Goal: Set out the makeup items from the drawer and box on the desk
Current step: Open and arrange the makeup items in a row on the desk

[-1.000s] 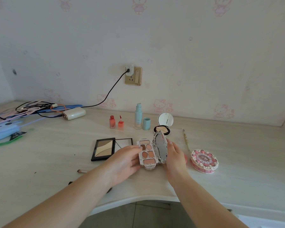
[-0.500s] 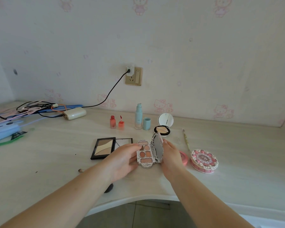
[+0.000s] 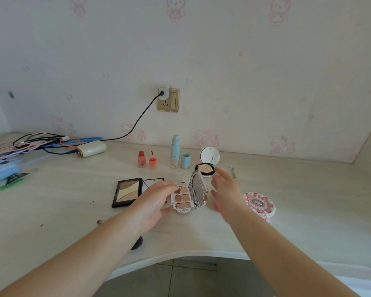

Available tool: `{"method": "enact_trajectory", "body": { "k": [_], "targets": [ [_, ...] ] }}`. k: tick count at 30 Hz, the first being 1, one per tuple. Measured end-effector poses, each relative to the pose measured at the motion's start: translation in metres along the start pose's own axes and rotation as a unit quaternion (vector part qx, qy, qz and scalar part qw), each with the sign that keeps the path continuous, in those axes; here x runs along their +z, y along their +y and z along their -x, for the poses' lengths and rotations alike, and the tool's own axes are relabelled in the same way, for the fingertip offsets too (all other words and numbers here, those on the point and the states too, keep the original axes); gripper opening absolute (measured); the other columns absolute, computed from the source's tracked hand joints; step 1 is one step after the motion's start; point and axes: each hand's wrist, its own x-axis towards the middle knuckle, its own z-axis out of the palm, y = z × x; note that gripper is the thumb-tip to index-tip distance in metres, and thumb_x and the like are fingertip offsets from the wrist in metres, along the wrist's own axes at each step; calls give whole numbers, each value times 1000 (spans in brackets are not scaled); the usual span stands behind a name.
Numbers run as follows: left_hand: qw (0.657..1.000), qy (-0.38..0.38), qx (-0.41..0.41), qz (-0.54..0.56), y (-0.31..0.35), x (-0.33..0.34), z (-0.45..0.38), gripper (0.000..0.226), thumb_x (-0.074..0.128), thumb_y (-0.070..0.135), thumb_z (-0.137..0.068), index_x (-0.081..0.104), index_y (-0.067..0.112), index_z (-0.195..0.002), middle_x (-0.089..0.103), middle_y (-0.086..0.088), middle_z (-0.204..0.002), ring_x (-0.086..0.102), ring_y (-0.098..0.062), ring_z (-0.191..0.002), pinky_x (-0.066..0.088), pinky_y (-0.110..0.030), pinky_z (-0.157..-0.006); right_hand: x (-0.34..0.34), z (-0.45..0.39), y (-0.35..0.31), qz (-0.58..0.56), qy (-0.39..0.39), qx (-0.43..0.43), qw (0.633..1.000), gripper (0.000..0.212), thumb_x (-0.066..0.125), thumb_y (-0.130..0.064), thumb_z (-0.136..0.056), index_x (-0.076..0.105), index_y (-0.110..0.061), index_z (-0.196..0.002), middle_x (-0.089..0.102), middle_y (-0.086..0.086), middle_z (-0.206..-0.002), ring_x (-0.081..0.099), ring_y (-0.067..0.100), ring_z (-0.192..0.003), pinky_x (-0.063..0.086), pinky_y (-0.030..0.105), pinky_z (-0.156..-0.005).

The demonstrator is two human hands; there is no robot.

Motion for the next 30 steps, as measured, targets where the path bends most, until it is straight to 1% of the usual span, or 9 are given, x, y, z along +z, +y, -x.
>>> {"method": "enact_trajectory", "body": {
  "k": [2, 5, 7, 13, 17, 22, 24, 28, 30],
  "targets": [
    [1000, -2, 15, -14, 3, 5, 5, 18, 56, 16, -91, 61, 19, -108, 61, -11, -122, 53, -23, -118, 47, -38, -92, -17, 1, -12, 25, 4, -50, 998, 36, 41, -25, -96, 52, -33, -129, 58, -4, -120, 52, 16, -117, 37, 45, -108],
    [998, -32, 37, -49, 4, 16, 15, 21, 56, 16, -91, 61, 18, -112, 63, -12, -121, 59, -21, -111, 48, -36, -91, -42, 8, -28, 108, 1, -130, 986, 35, 40, -16, -99, 52, -23, -131, 59, 4, -115, 52, 31, -119, 39, 30, -99],
    [993, -58, 46, -87, 0, 26, 22, 19, 58, 21, -91, 63, 22, -109, 62, -7, -120, 58, -19, -111, 48, -33, -89, -56, 13, -31, 205, -2, -177, 962, 37, 46, -14, -97, 51, -19, -133, 58, 6, -126, 53, 25, -118, 38, 27, -96],
    [974, -157, 25, -163, -17, 57, 33, 27, 49, 8, -91, 63, 22, -111, 61, 5, -121, 53, -8, -116, 49, -33, -97, -79, 19, -13, 540, -109, -193, 812, 44, 50, -20, -93, 47, -23, -137, 42, 1, -144, 42, 19, -130, 31, 25, -104],
    [978, -160, 13, -136, -25, 79, 30, 42, 45, 5, -88, 57, 29, -120, 53, 8, -131, 48, -6, -119, 45, -33, -100, -73, 20, -2, 672, -113, -216, 700, 43, 43, -39, -92, 44, -33, -135, 44, -5, -140, 38, 20, -134, 17, 47, -114],
    [984, -134, 12, -113, -27, 98, 27, 38, 46, 6, -86, 56, 42, -95, 58, 9, -118, 50, -6, -112, 45, -29, -99, -62, 17, -3, 703, -87, -185, 681, 35, 34, -45, -95, 51, -33, -123, 55, -4, -127, 42, 20, -128, 8, 63, -110],
    [986, -126, 9, -105, -25, 101, 27, 37, 46, 6, -86, 57, 40, -98, 59, 8, -117, 52, -8, -111, 46, -30, -98, -61, 15, -3, 705, -88, -170, 683, 36, 35, -41, -95, 49, -32, -126, 55, -1, -128, 43, 22, -128, 4, 65, -110],
    [991, -108, 20, -71, -27, 102, 27, 40, 47, 7, -86, 55, 38, -109, 58, 13, -115, 50, -3, -108, 45, -32, -100, -59, 16, -4, 686, -61, -175, 703, 35, 36, -42, -95, 50, -32, -126, 56, 0, -126, 51, 25, -121, 11, 59, -112],
    [994, -96, 43, -43, -28, 102, 28, 40, 50, 11, -89, 52, 41, -115, 55, 17, -122, 49, 0, -110, 44, -33, -101, -59, 17, -7, 642, -43, -197, 740, 35, 40, -45, -94, 51, -33, -125, 55, -1, -126, 53, 24, -116, 21, 48, -111]
  ]
}}
